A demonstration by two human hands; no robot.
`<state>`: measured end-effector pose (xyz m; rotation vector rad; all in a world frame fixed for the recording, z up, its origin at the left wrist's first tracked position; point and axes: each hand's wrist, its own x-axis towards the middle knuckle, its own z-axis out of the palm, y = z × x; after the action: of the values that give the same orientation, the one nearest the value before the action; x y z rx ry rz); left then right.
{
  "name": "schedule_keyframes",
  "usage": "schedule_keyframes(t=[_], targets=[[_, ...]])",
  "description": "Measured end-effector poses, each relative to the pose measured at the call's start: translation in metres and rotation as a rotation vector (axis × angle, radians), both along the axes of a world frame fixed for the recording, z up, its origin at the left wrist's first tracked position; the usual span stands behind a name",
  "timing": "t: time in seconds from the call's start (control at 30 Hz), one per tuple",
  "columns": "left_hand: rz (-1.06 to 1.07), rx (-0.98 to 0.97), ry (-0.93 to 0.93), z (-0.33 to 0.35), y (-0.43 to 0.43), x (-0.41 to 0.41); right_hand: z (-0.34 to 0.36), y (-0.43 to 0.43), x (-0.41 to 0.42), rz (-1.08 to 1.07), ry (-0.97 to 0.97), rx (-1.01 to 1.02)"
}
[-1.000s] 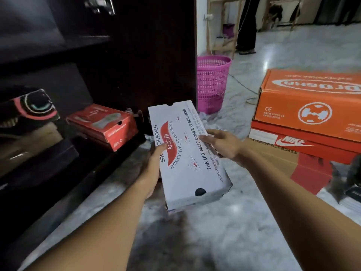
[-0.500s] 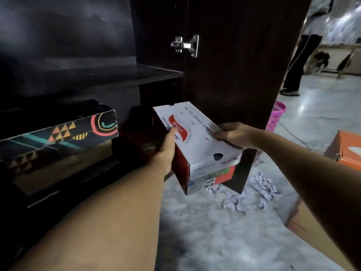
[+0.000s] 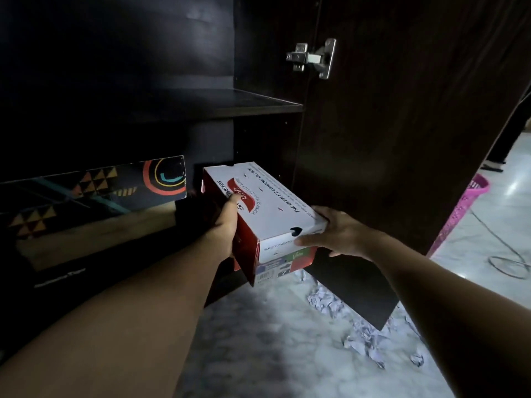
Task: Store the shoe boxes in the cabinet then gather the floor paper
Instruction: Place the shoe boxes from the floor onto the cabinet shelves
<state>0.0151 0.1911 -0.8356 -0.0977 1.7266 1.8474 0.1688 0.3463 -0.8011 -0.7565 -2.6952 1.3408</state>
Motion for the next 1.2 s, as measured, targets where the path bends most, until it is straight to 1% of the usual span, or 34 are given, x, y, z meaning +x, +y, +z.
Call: schedule_keyframes(t=[0.07,0.2,0.33,0.4,0.47,0.57,0.63,0.7,0.77,0.87,0.93,1.1,1.2], targets=[[0.023,0.0,-0.024,-0.004,0.006,-0.005,-0.01,0.008,-0.011,0.007,0.059,-0.028],[0.043,-0.01,-0.005,-0.023,0.016,-0.014,-0.03,0.025,-0.032,-0.084,0.214,-0.125],[0.014,0.032,0.122,-0.041,0.026,-0.01,-0.057,0.03,-0.043,-0.177,0.291,-0.121],[-0.002,0.069,0.219,-0.046,0.029,-0.004,-0.064,0.028,-0.049,-0.223,0.337,-0.158],[-0.006,0.049,0.36,-0.054,0.033,-0.001,-0.067,0.021,-0.056,-0.273,0.371,-0.139],[-0.02,-0.024,0.545,-0.059,0.036,0.003,-0.078,0.012,-0.061,-0.359,0.396,0.027],[-0.038,-0.057,0.632,-0.054,0.034,0.009,-0.084,0.005,-0.061,-0.393,0.415,0.094],[-0.026,-0.067,0.634,-0.053,0.035,0.009,-0.089,-0.002,-0.06,-0.386,0.43,0.121],[-0.007,-0.085,0.63,-0.051,0.037,0.01,-0.093,-0.007,-0.063,-0.342,0.399,0.131],[0.026,-0.152,0.633,-0.044,0.039,0.0,-0.09,-0.014,-0.075,-0.27,0.34,0.044],[0.034,-0.167,0.641,-0.054,0.055,-0.052,-0.099,-0.005,-0.13,-0.264,0.333,0.043],[0.081,-0.154,0.584,-0.049,0.05,-0.077,-0.096,-0.009,-0.159,-0.176,0.277,-0.025],[0.067,-0.135,0.574,-0.049,0.049,-0.079,-0.098,-0.013,-0.162,-0.19,0.328,-0.048]])
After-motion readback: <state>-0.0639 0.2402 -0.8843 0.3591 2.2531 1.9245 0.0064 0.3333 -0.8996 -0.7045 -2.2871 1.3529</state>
